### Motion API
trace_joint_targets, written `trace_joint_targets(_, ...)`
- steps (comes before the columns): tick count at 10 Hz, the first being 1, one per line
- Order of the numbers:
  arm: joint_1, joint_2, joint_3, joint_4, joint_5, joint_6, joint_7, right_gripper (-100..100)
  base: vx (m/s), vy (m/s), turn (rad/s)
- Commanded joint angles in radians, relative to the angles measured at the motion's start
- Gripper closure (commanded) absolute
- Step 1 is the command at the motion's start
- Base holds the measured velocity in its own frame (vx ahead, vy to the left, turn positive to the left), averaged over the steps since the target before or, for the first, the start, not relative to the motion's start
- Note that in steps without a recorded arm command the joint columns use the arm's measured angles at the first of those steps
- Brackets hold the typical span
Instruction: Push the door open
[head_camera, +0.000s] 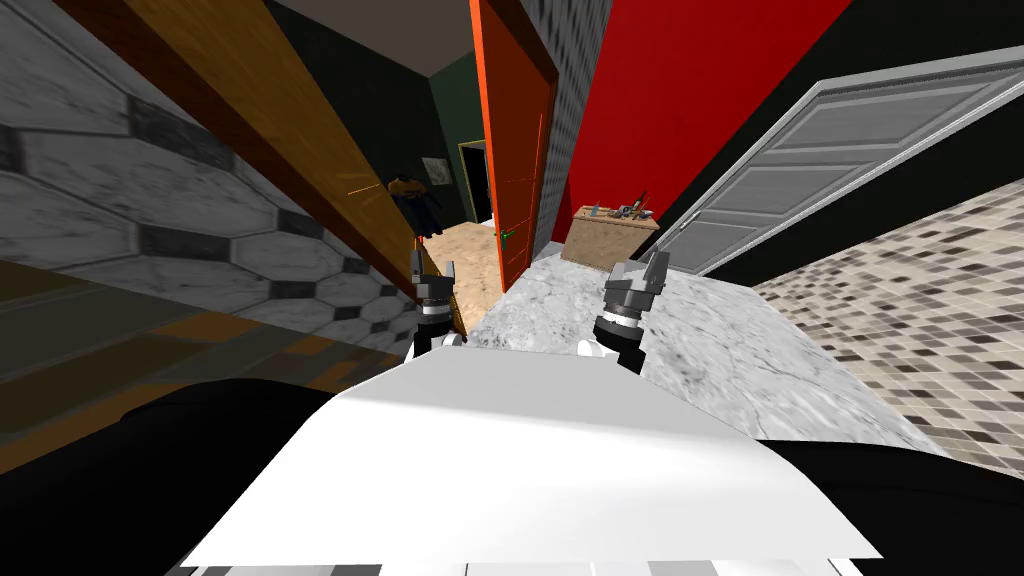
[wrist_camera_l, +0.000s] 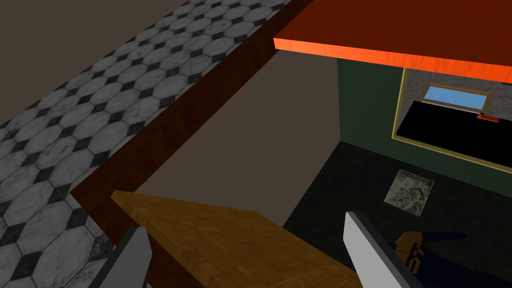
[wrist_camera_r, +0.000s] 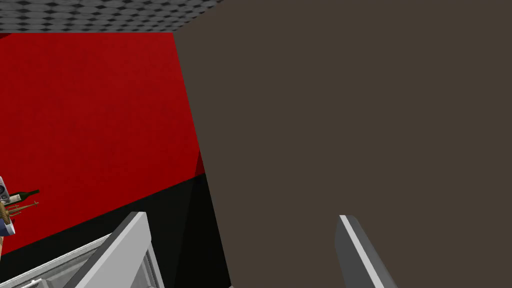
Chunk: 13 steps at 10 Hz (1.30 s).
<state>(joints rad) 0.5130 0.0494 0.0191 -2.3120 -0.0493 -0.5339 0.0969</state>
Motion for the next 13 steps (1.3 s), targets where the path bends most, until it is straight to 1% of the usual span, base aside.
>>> trace_joint_targets(1, -0.01, -0.014, 0.007, 0.02, 0.001, 0.005, -0.003, -100, 0.082, -0.025, 0.084)
trace_joint_targets(2, -0.014, -0.018, 0.01, 0.025, 0.001, 0.007, -0.003, -100, 0.162, -0.038, 0.078)
trace_joint_targets(3, -0.023, -0.028, 0.016, 0.043, 0.002, 0.011, -0.005, -100, 0.202, -0.027, 0.094)
trace_joint_targets(7, -0.055, -0.059, 0.039, 0.103, 0.005, 0.026, -0.013, -100, 0.179, -0.054, 0.096)
trace_joint_targets(12, -0.113, -0.097, 0.079, 0.211, 0.011, 0.054, -0.027, -100, 0.187, -0.083, 0.133)
trace_joint_targets(13, -0.119, -0.1, 0.084, 0.223, 0.011, 0.057, -0.029, -100, 0.166, -0.065, 0.11)
